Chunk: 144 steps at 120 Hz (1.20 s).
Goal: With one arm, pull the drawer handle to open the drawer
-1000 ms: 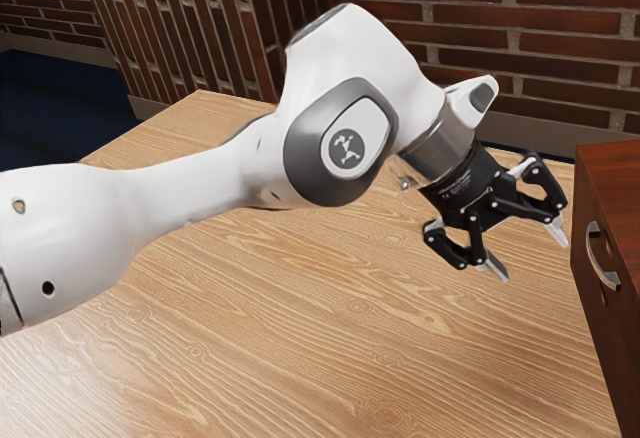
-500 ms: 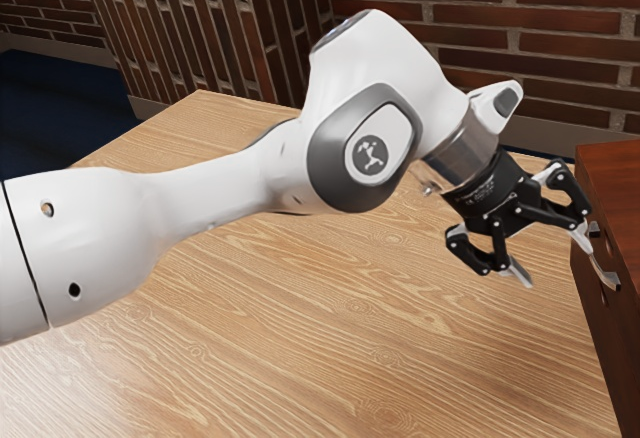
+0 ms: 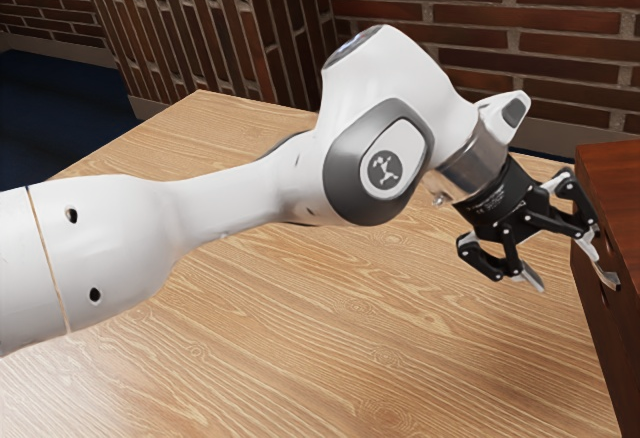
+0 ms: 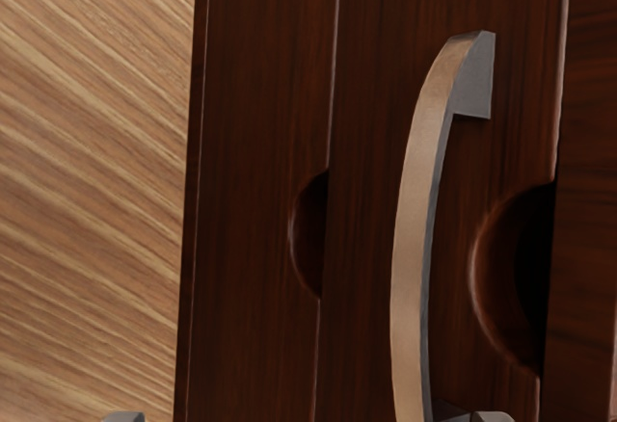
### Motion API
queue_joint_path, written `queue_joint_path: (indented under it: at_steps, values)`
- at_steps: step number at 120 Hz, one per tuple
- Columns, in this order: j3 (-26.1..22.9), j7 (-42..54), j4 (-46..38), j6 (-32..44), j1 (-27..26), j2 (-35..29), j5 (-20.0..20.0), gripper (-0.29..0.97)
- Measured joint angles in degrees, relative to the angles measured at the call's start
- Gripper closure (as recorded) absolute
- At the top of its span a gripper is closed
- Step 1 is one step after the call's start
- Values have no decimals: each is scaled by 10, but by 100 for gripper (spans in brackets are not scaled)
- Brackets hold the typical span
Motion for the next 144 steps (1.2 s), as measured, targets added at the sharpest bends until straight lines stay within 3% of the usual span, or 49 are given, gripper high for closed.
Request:
queue_joint_path:
  at_steps: [42,144]
  values:
    - [-4,2,33,13,7,28,29,28]
    - [0,3,29,31,5,42,35,39]
